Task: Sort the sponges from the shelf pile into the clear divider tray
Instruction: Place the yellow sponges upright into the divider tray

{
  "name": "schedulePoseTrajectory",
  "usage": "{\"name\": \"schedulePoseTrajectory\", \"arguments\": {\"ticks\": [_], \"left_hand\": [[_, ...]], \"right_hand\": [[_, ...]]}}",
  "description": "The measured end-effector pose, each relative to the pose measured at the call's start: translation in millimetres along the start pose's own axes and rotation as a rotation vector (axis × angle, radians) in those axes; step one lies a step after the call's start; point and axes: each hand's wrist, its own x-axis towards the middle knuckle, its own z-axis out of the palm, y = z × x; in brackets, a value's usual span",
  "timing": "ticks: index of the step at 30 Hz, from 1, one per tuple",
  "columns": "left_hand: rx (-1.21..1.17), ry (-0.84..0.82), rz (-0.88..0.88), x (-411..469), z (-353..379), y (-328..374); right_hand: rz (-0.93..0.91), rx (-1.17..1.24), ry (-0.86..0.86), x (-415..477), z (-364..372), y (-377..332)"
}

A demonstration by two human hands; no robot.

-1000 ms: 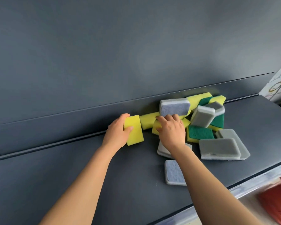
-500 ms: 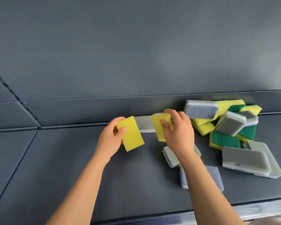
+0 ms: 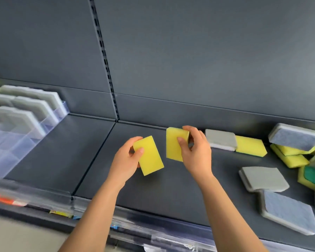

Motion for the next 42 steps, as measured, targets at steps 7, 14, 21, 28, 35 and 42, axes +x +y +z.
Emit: {"name": "schedulePoseTrajectory", "arguments": {"ticks": [7, 14, 21, 28, 35, 42], "left_hand": [[0.025, 0.094, 0.008, -24.7, -99.2, -27.6], [0.081, 0.191, 0.010, -48.6, -201.0, -60.4], [0.120, 0.264, -0.014, -67.6, -294.3, -85.4], [0.098, 0.360, -0.049, -68.8, -367.5, -100.2], [0.075, 0.454, -0.066, -43.0, -439.9, -116.1], [0.014, 0.466, -0.047, 7.3, -504.9, -121.8]], "right_hand": [[-0.073, 0.051, -0.096, -31.0, 69.9, -71.0], [-0.138, 0.106, -0.187, -69.4, 142.1, -144.1], [-0.195, 0.164, -0.255, -101.9, 216.8, -209.3], [-0.240, 0.207, -0.343, -107.5, 281.5, -264.4], [-0.257, 0.225, -0.367, -87.9, 349.8, -313.1], [-0.305, 0.182, -0.421, -51.7, 409.6, -358.6]]}}
